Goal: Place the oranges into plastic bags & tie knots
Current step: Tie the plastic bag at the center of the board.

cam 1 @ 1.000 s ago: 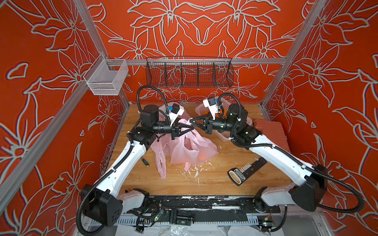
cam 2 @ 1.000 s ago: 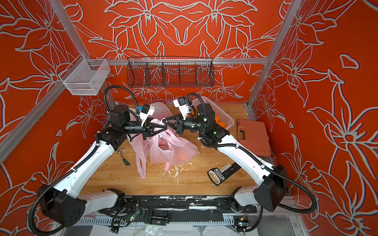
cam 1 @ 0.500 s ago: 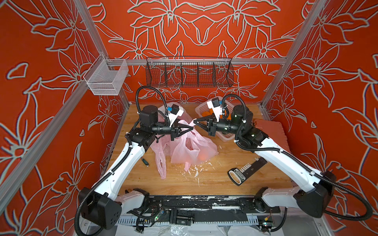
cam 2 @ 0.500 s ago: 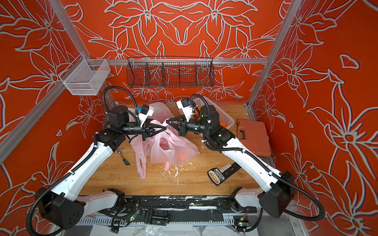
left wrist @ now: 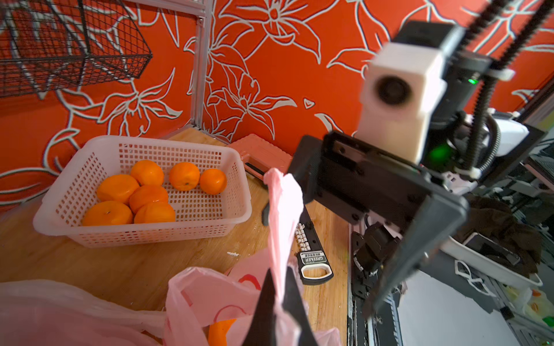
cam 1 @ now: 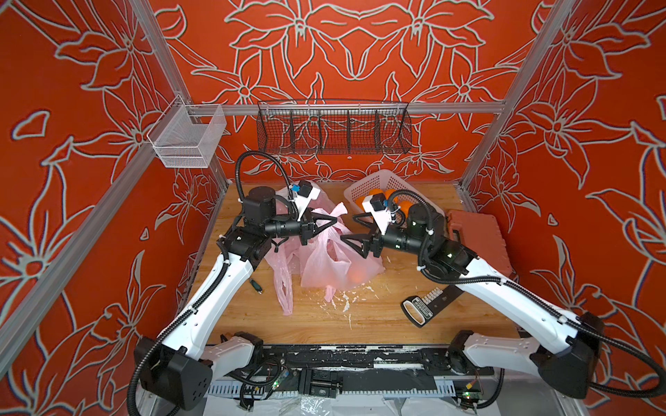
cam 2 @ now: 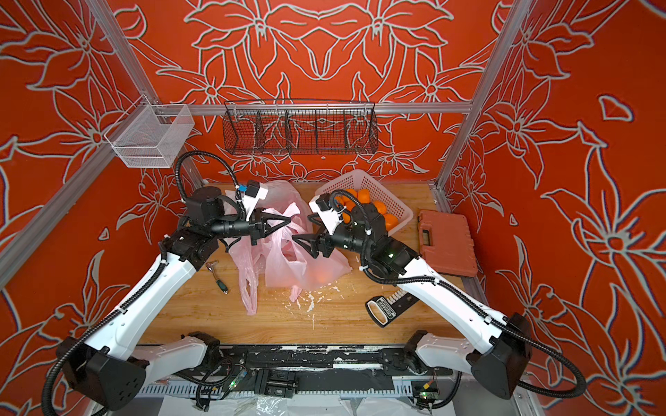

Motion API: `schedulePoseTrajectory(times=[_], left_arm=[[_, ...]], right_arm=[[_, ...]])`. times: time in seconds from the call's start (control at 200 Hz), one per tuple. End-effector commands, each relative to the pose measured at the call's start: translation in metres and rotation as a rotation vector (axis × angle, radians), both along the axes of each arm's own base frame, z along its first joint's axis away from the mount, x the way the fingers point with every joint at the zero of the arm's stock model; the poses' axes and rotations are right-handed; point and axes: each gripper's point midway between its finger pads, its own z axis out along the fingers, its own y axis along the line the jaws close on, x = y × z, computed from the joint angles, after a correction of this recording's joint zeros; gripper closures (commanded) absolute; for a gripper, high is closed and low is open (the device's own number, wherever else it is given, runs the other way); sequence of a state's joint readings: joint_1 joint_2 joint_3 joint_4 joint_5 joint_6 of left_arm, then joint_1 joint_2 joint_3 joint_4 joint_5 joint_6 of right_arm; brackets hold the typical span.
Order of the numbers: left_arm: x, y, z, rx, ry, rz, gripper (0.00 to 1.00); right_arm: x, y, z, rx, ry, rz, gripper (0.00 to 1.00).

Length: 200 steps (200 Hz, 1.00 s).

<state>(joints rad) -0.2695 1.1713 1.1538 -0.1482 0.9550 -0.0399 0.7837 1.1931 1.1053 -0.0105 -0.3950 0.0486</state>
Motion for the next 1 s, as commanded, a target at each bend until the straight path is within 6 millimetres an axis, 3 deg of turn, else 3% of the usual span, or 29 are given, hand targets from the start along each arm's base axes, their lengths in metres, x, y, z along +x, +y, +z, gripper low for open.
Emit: schedulePoseTrajectory(times=[0.0, 0.325, 0.635, 0.806, 0.996], left_arm=[[0.002, 0.001, 0.017, -0.035, 0.016, 0.040, 1.00], [0.000, 0.003, 0.018, -0.040, 0.011, 0.052, 1.00], [0.002, 0.003, 0.015, -0.043, 0.028, 0.060, 1.00], [0.002, 0.005, 0.011, -0.035, 0.031, 0.075, 1.00], [-0.002, 0.004, 0.010, -0.028, 0.026, 0.058, 1.00]], right_arm=[[0.009, 0.000, -0.015, -0.140, -0.172, -0.104, 0.16], [0.033, 0.023, -0.028, -0.283, -0.359, -0.272, 0.12], [0.042, 0.039, -0.005, -0.178, -0.455, -0.418, 0.21], [0.041, 0.040, -0.002, -0.155, -0.458, -0.450, 0.43], [0.030, 0.046, -0.004, -0.157, -0.435, -0.369, 0.83]])
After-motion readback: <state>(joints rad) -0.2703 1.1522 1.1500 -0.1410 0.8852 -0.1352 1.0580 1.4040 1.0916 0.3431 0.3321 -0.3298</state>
